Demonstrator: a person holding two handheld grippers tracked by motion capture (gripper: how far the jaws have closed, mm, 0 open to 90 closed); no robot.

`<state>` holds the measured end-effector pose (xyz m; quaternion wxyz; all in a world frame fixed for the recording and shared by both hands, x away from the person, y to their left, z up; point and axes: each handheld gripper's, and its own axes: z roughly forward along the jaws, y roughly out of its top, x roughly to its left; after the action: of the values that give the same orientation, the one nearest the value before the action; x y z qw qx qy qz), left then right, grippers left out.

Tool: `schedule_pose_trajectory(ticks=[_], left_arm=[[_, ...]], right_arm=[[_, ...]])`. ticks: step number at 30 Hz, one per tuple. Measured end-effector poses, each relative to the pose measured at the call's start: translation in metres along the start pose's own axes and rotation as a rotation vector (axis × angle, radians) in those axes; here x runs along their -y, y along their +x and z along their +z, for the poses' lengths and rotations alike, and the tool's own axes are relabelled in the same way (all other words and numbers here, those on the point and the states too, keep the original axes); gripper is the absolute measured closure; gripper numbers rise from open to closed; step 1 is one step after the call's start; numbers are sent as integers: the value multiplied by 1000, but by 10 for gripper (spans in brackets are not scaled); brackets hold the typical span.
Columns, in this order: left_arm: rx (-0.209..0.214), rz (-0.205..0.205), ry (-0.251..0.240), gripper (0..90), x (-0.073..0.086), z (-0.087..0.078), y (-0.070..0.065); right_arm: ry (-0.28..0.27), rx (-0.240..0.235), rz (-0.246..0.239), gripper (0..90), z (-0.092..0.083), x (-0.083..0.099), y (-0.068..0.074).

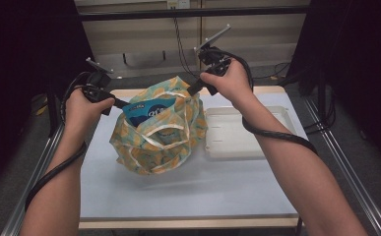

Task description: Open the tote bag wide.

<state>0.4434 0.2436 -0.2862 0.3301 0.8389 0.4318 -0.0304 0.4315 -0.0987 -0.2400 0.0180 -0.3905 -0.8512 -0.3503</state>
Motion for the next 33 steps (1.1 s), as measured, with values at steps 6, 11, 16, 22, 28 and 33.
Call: schedule_pose_trajectory(ticks=[6, 11, 16, 22, 28, 33], left_arm=[[11, 12, -30, 720, 12, -9, -3], [9, -12, -54, 537, 20, -16, -7], [-54, 1, -37, 358, 26, -25, -12], [-63, 42, 14, 302, 30, -33, -17], [-71, 59, 29, 286, 32, -39, -26], [2, 89, 57, 265, 33, -28, -33]], right_arm=[[12, 0, 2, 900, 4, 3, 0], [20, 8, -7, 900, 5, 4, 2], [21, 10, -8, 900, 5, 4, 3], [21, 12, -8, 900, 5, 4, 3], [22, 14, 0, 900, 4, 5, 4], [20, 12, -2, 900, 3, 5, 4]])
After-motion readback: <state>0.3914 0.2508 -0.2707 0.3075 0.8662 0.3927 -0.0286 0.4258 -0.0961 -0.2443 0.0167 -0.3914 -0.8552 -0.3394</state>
